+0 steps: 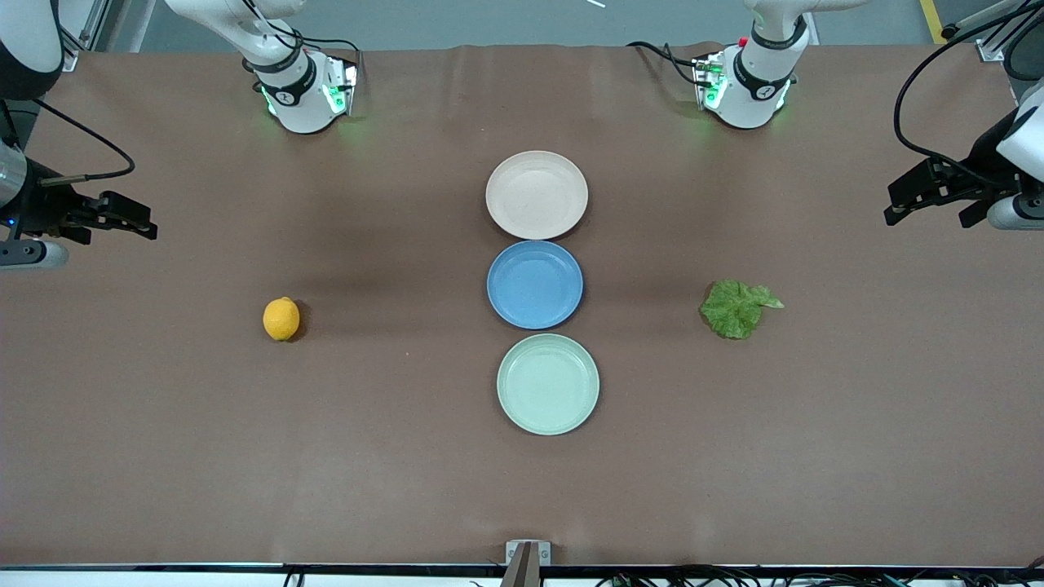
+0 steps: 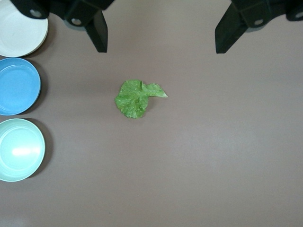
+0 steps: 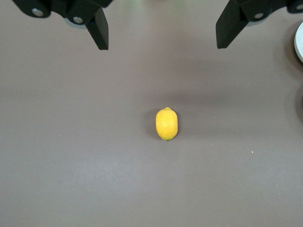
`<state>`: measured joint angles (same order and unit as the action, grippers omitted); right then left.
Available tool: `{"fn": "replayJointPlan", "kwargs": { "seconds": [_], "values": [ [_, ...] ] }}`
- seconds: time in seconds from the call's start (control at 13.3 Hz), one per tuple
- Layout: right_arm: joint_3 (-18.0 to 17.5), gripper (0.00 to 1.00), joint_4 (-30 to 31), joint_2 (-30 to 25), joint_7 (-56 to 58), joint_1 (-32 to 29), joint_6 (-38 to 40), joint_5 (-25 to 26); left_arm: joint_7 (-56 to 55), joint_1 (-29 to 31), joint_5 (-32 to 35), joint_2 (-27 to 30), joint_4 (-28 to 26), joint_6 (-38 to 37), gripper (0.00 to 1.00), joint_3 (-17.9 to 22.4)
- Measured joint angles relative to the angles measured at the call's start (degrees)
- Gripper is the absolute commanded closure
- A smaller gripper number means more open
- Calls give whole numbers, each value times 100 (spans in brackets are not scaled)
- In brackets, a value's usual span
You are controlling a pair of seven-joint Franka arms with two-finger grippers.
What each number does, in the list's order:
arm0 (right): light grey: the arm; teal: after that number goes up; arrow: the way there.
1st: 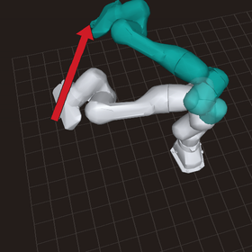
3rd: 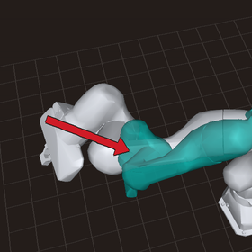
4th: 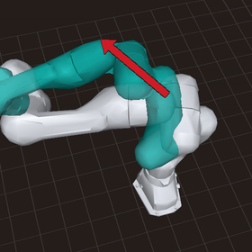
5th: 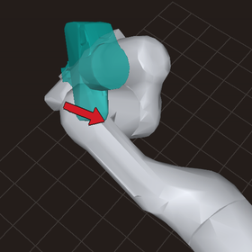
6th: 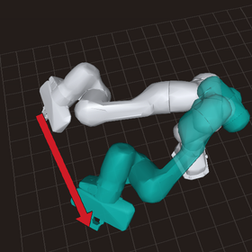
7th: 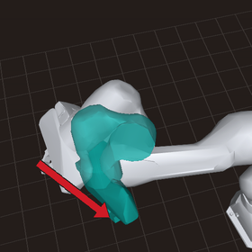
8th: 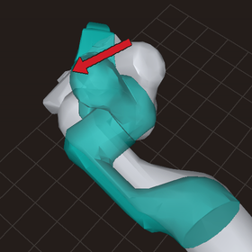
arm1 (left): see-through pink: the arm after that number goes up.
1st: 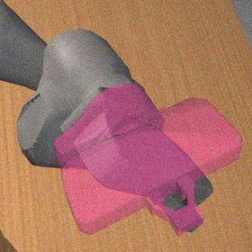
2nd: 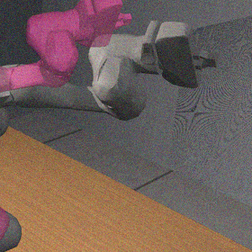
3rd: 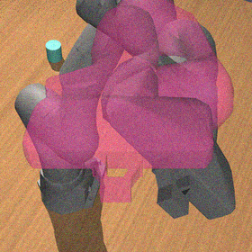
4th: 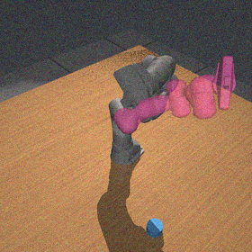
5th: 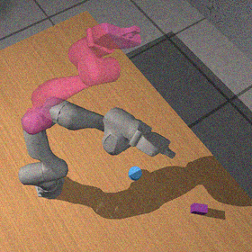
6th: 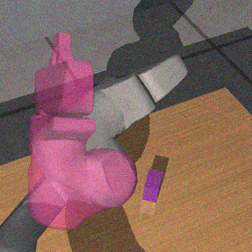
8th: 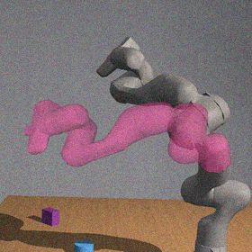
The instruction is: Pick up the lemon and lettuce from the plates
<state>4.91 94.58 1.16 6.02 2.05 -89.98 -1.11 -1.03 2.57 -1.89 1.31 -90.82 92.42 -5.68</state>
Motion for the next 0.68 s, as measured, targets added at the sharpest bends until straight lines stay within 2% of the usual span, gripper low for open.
{"fn": "replayJointPlan", "kwargs": {
  "seconds": [0.68],
  "values": [
    [-10, 0, 547, -595, 0, 0, -170, 2, 0, 1, 0, -1, 0, -2, 0, 0]
  ]
}}
